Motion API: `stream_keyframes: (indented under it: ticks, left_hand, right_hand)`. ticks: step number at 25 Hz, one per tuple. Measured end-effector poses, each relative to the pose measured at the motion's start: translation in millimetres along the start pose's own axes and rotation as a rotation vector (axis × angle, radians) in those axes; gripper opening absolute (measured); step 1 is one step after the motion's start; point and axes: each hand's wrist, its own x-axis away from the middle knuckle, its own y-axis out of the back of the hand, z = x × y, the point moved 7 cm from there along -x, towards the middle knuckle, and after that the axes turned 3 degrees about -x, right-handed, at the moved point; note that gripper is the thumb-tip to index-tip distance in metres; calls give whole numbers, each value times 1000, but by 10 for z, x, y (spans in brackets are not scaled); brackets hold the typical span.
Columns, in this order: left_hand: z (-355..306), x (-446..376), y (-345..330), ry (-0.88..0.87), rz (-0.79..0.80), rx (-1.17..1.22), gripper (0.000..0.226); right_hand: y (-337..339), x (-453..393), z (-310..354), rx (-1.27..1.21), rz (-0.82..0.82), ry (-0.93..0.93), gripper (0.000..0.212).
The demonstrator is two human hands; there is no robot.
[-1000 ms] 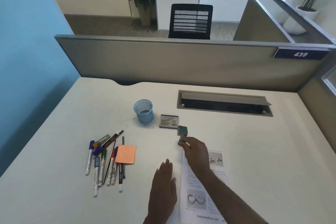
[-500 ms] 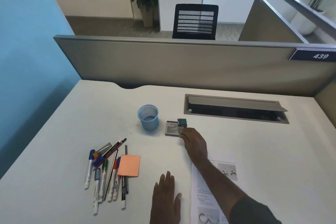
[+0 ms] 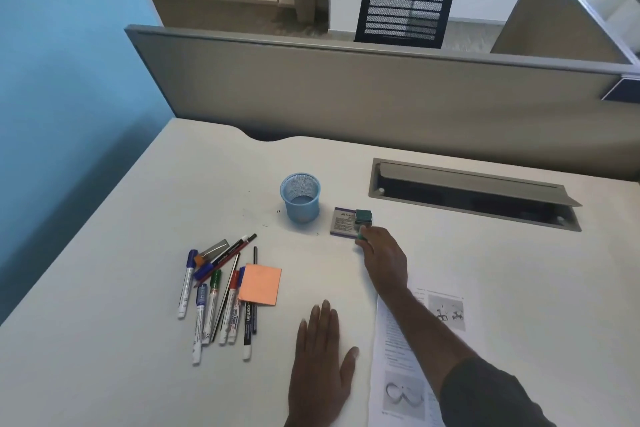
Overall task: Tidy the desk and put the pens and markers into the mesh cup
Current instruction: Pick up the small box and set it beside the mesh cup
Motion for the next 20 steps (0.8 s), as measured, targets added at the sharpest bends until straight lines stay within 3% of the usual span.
stream_keyframes:
  ticks: [8, 16, 20]
  left_hand:
    - [14, 16, -18, 18, -24, -10, 70]
    - [21, 15, -62, 0, -73, 5, 70]
    - [21, 23, 11, 3, -96, 27, 66]
  right_hand:
    - [-19, -25, -1, 37, 11, 15, 25]
    - [-34, 19, -90, 65, -11, -26, 49]
    - [17, 109, 135, 26, -55, 5, 46]
